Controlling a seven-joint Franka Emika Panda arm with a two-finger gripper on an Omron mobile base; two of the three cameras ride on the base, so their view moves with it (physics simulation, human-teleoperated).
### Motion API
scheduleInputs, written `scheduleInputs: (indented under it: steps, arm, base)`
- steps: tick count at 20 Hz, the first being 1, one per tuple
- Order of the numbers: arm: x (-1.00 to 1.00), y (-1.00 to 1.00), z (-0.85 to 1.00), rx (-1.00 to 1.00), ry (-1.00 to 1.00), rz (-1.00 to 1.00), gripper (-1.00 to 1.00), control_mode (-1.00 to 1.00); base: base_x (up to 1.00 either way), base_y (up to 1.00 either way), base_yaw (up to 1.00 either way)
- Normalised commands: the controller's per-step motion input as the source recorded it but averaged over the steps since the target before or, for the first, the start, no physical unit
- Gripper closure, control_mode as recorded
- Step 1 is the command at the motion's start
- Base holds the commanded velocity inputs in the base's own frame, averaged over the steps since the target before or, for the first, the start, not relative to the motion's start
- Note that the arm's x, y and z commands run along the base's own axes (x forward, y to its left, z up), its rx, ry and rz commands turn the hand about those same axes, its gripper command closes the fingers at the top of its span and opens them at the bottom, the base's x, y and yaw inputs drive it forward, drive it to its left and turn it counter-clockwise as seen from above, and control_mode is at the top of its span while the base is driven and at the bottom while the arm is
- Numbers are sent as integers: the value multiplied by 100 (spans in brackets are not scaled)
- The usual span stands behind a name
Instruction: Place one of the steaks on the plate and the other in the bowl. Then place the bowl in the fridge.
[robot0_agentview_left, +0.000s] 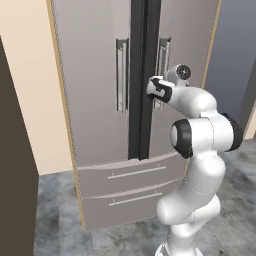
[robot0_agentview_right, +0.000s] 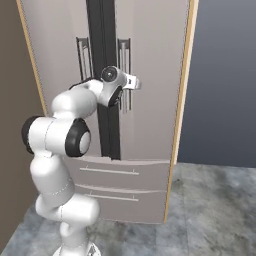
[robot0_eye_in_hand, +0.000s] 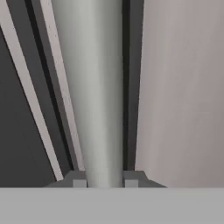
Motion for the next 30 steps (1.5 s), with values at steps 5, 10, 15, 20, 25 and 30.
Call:
scheduleInputs:
  steps: [5,10,15,20,25,30]
  arm:
    - [-79,-63,0,1,0,7,100,-100]
    - [-99,-87,1,11,0,22,100,-100]
    - [-77,-100,13,25,1,27,100,-100]
    - [-24,-39,2,9,-1,14,100,-100]
    - [0,0,0,0,0,1,-100,-100]
    - [-1,-7,0,0,0,0,-100,-100]
  base:
    - [0,0,0]
    - [0,0,0]
    - [0,0,0]
    - [0,0,0]
    - [0,0,0]
    - [0,0,0]
